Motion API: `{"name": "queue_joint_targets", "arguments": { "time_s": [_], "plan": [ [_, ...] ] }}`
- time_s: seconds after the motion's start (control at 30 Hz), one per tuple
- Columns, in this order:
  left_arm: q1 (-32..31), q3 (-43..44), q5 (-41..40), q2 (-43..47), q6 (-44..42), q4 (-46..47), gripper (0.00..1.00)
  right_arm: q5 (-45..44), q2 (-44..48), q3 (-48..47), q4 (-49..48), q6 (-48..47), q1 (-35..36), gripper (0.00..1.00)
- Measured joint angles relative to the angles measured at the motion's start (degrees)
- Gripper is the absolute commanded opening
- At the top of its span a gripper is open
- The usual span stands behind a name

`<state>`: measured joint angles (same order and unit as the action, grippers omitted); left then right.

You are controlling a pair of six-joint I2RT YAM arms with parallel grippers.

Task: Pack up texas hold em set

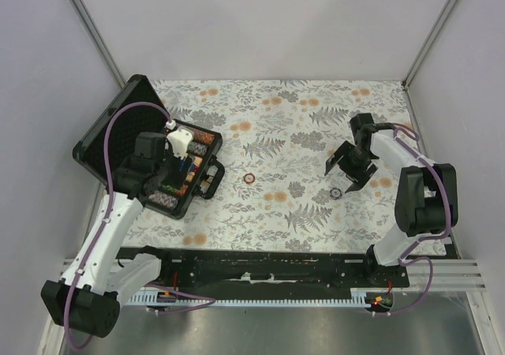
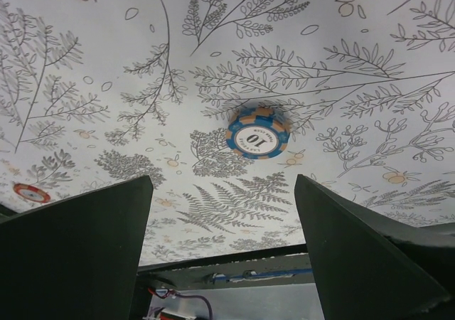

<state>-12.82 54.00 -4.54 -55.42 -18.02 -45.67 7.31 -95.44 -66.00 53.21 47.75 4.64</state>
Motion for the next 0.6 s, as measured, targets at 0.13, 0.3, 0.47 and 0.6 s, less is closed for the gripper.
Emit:
{"name": "queue_joint_targets", "arguments": {
  "time_s": [0.13, 0.3, 0.47, 0.6],
  "plan": [
    [0.0, 0.0, 5.9, 2.5, 1.8, 5.2, 0.88, -2.9, 0.0, 1.2, -0.1, 0.1, 1.1, 0.88],
    [0.0, -2.8, 15.8, 8.1, 6.2, 16.2, 0.89, -6.3, 0.9, 5.5, -3.3, 1.5, 3.4, 0.88],
    [0.0, -4.3, 22.6, 8.3, 12.9, 24.0, 0.9, -9.8, 3.0, 8.3, -5.7, 3.8, 5.1, 0.87],
    [0.0, -4.5, 22.4, 5.8, 20.3, 26.9, 0.91, -10.9, 3.2, 9.7, -8.2, 5.7, 5.4, 0.85]
  ]
}}
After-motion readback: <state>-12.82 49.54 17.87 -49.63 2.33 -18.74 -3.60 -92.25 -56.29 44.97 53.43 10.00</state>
